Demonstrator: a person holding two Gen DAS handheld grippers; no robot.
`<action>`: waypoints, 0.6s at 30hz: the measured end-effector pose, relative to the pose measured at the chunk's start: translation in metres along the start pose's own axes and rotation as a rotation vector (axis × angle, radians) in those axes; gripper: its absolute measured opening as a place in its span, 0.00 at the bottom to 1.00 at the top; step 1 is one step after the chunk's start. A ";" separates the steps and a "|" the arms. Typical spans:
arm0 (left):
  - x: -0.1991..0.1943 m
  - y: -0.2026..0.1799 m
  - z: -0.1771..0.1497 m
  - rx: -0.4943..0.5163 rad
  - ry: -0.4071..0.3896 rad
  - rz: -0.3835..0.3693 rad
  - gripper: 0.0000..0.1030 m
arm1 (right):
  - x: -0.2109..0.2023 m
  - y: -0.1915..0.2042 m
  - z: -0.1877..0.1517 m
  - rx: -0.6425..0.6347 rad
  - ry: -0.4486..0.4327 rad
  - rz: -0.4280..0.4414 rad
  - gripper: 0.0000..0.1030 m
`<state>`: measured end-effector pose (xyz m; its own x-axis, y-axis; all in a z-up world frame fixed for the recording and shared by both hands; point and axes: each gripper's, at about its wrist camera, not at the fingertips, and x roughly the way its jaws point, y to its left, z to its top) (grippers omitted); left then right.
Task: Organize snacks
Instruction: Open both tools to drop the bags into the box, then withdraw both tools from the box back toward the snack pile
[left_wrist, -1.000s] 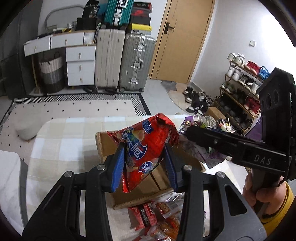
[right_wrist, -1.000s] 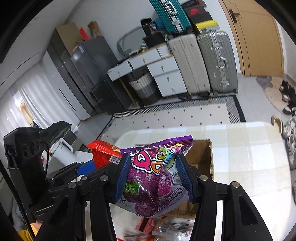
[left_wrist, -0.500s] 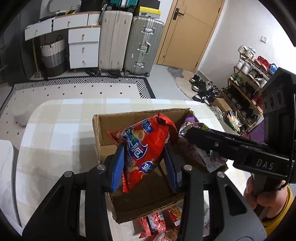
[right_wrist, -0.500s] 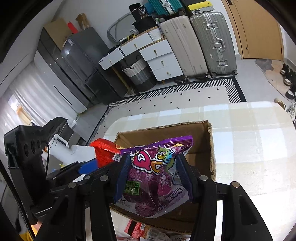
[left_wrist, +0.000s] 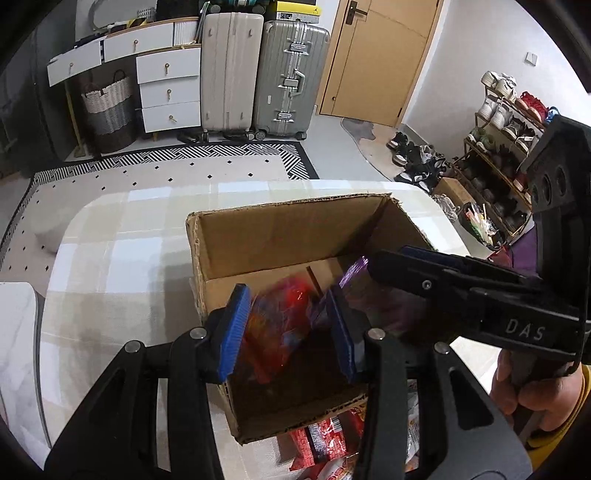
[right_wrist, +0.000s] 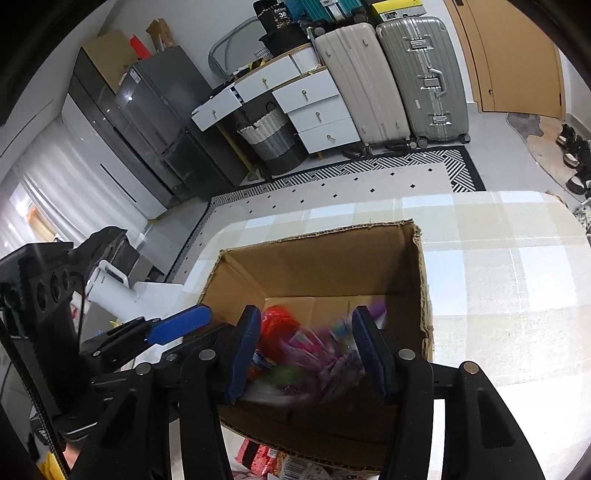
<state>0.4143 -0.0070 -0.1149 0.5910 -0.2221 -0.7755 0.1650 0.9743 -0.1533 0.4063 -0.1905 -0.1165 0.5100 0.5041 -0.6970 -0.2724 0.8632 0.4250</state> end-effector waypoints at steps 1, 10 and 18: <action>-0.005 0.001 -0.001 0.001 0.000 0.002 0.38 | 0.000 0.000 0.000 -0.002 0.000 -0.001 0.51; -0.037 0.007 -0.012 0.004 -0.044 0.008 0.48 | -0.019 0.008 0.002 -0.017 -0.042 0.004 0.52; -0.100 -0.012 -0.022 0.033 -0.140 0.068 0.76 | -0.070 0.032 -0.007 -0.074 -0.122 -0.010 0.52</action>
<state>0.3360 0.0047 -0.0487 0.7056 -0.1613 -0.6900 0.1459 0.9860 -0.0813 0.3561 -0.1981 -0.0578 0.6070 0.4921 -0.6240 -0.3239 0.8702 0.3712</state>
